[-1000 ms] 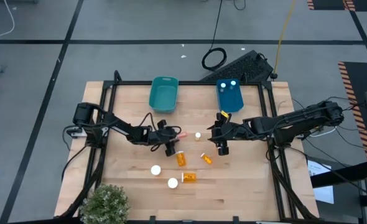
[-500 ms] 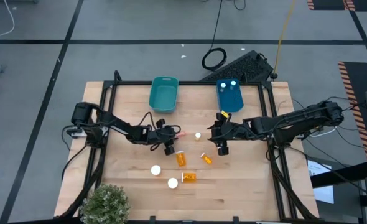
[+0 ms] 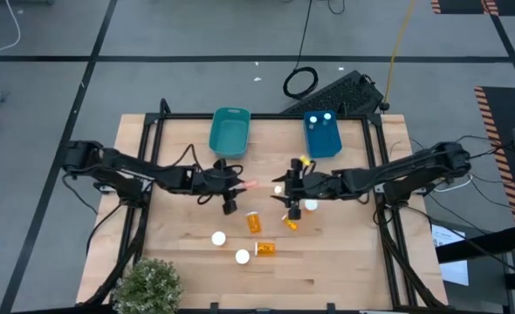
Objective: Pick and place medicine bottles into bin by pill shape (circle, oval)
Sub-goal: Put the small pink pill bottle into the blue bin
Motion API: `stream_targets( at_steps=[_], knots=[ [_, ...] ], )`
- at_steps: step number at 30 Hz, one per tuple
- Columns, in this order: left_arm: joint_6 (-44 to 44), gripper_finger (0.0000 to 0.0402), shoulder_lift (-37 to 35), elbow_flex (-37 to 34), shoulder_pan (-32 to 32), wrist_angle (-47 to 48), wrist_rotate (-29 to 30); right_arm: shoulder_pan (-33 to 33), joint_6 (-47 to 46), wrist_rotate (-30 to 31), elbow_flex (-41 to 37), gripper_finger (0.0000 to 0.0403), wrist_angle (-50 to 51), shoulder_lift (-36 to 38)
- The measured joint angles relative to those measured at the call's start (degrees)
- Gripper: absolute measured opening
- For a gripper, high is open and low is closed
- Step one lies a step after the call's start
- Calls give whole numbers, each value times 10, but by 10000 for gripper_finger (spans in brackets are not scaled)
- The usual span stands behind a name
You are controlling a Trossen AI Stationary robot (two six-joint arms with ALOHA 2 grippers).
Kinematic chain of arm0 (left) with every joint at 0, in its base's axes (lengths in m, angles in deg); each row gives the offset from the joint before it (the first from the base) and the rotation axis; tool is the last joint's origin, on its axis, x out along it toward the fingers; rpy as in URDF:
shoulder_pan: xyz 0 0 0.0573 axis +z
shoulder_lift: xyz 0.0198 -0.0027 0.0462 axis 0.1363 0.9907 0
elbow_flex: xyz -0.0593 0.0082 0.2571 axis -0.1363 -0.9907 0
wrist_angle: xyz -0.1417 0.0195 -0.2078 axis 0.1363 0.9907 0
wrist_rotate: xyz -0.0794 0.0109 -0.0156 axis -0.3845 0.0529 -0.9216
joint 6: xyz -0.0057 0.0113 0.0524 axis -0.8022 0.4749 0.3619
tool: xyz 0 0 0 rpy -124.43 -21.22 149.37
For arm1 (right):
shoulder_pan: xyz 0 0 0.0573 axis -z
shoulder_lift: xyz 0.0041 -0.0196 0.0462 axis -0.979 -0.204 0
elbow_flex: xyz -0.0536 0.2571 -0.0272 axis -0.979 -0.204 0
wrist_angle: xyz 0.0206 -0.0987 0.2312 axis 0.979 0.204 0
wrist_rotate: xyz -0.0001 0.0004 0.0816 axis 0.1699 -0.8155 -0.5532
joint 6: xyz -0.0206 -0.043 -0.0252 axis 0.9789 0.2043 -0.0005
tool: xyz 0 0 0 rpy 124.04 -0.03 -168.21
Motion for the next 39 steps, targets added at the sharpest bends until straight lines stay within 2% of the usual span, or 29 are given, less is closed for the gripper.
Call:
stream_targets(
  at_steps=[2,8,12,20,33,39],
  knots=[
    [0,119,-4,26,-7,25,-7,-3,9,3,22,218,6,-33],
    [2,119,15,133,-27,181,-10,-9,38,33,102,243,16,-115],
    [2,118,21,177,-47,252,-10,-9,26,32,142,251,78,-140],
    [7,118,20,202,-72,267,-9,-7,39,30,144,231,72,-151],
    [6,118,21,201,-72,282,6,-7,59,11,143,149,74,-150],
    [6,123,21,201,-72,281,6,-7,64,10,143,128,75,-150]
  ],
)
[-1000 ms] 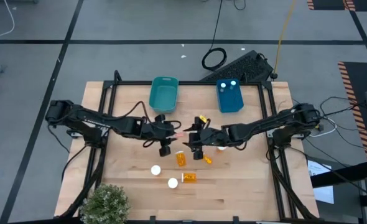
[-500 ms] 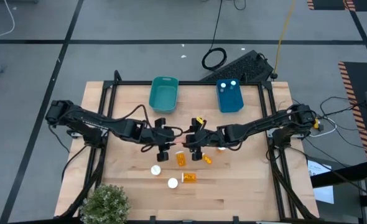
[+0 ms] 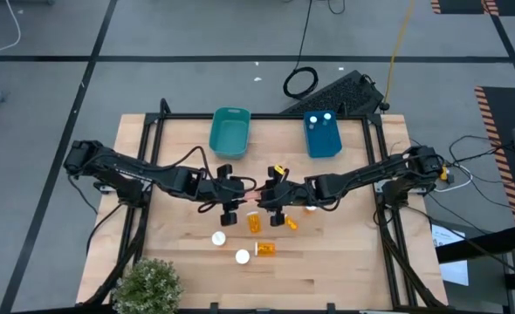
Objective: Pick and place medicine bottles into bin by pill shape (circle, oval)
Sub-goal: Put the small pink pill bottle into the blue bin
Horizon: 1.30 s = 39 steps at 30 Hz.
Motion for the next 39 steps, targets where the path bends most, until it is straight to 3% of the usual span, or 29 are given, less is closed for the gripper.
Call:
stream_targets(
  at_steps=[9,18,25,31,35,39],
  knots=[
    [0,165,0,0,-2,-1,4,0,0,0,0,110,2,0],
    [18,221,0,0,-22,-14,70,0,-1,0,0,97,4,0],
    [48,229,-23,0,-43,-27,118,0,-3,2,-1,100,28,6],
    [52,230,-66,-1,-67,3,184,1,-19,3,-4,100,95,51],
    [44,230,-88,-40,-70,-3,215,5,-34,3,-42,100,92,106],
    [46,230,-104,-103,-56,-89,237,14,-47,1,-104,100,27,162]
  ],
)
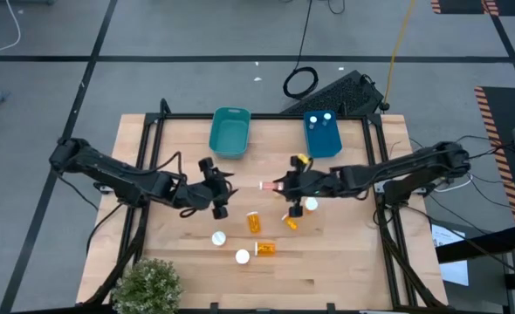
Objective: Pick and place medicine bottles into bin by pill shape (circle, oval)
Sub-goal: Put the small pink pill bottle into the blue bin
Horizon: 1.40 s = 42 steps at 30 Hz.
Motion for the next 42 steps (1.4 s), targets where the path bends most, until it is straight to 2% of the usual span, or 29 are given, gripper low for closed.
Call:
stream_targets(
  at_steps=[2,8,11,15,23,26,31,42],
  knots=[
    [18,230,-3,-35,12,-87,-5,5,-2,-17,-33,100,-57,29],
    [105,230,13,-126,36,-409,-71,18,-3,-81,-137,100,-257,95],
    [136,230,36,-142,44,-521,-113,22,-5,-112,-180,100,-360,111],
    [146,230,77,-128,55,-601,-147,25,-3,-121,-212,100,-467,109],
    [176,230,171,-64,70,-726,-197,25,-2,-164,-214,100,-547,76],
    [190,230,186,-35,70,-725,-224,25,-9,-163,-214,100,-564,66],
    [189,230,206,2,73,-721,-229,25,-6,-164,-214,100,-586,48],
    [188,219,207,7,73,-720,-254,25,-4,-164,-213,100,-603,46]
  ],
)
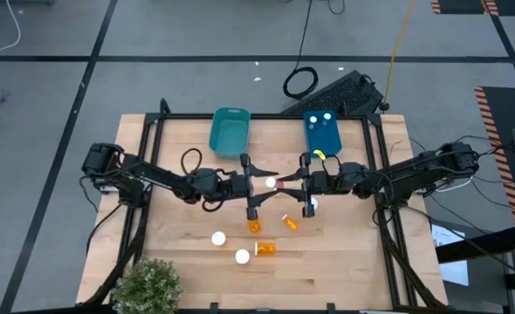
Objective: Pick and place medicine bottles into bin by pill shape (circle, oval)
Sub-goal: Put the small pink pill bottle into the blue bin
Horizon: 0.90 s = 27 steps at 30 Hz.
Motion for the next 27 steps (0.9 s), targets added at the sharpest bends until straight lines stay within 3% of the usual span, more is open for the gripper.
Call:
stream_targets(
  at_steps=[11,20,27],
  knots=[
    [-2,117,0,0,0,2,-15,0,2,0,0,100,-6,0],
    [-4,116,0,0,1,10,-13,0,-10,17,0,105,2,0],
    [-4,109,-9,-1,0,67,4,0,-39,47,0,187,78,14]
  ],
)
